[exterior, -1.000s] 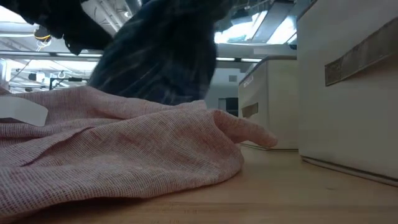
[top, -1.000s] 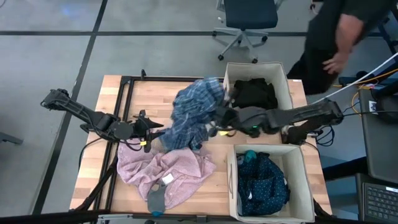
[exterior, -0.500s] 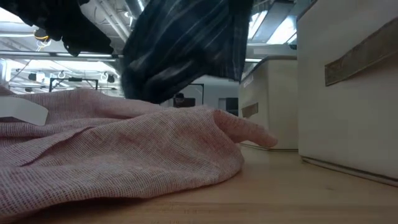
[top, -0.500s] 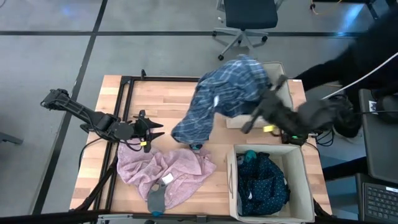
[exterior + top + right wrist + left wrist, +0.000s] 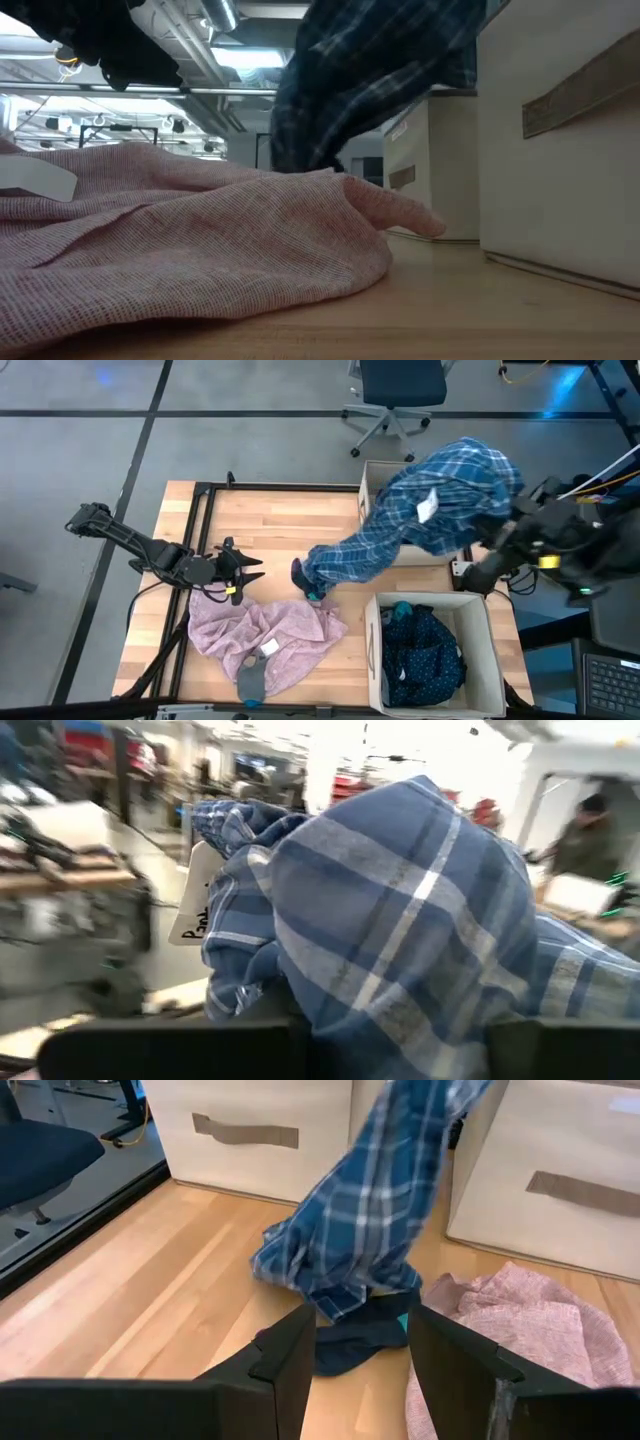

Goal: Sort clothes
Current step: Put the blue checkered polo shirt into the bottom laundry organizer

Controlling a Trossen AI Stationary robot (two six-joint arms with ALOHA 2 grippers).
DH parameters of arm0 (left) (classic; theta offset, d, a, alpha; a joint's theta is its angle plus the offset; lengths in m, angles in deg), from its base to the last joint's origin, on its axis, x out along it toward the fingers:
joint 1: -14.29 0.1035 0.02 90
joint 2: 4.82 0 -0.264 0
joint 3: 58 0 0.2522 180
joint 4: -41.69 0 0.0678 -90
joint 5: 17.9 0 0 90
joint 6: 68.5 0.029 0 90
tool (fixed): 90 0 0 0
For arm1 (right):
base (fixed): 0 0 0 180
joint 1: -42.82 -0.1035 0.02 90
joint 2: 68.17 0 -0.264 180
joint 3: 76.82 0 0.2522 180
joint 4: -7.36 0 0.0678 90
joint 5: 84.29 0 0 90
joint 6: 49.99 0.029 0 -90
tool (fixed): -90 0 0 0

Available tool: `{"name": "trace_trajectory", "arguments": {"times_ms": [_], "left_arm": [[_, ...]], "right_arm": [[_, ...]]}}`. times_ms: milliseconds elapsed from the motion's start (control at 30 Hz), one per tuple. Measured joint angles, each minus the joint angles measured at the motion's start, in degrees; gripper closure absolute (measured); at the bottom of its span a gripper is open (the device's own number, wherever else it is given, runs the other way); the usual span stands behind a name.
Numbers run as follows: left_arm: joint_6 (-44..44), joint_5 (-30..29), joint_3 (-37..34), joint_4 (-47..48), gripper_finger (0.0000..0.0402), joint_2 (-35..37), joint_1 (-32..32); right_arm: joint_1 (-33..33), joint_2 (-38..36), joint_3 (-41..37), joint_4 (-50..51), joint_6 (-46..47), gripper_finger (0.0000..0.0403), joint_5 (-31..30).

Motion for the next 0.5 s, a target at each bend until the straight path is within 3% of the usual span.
{"name": "trace_trajectory", "arguments": {"times_ms": [300, 500], "left_arm": [[-0.89, -0.01, 0.00, -0.02, 0.0251, 0.00, 0.00], [-0.80, 0.00, 0.00, -0.02, 0.0251, -0.04, 0.00]], "right_arm": [[-13.78, 0.07, 2.10, -15.34, -3.58, 0.0332, -0.14], [-22.76, 2.29, 2.10, -13.75, 2.06, 0.0331, -0.09]]}}
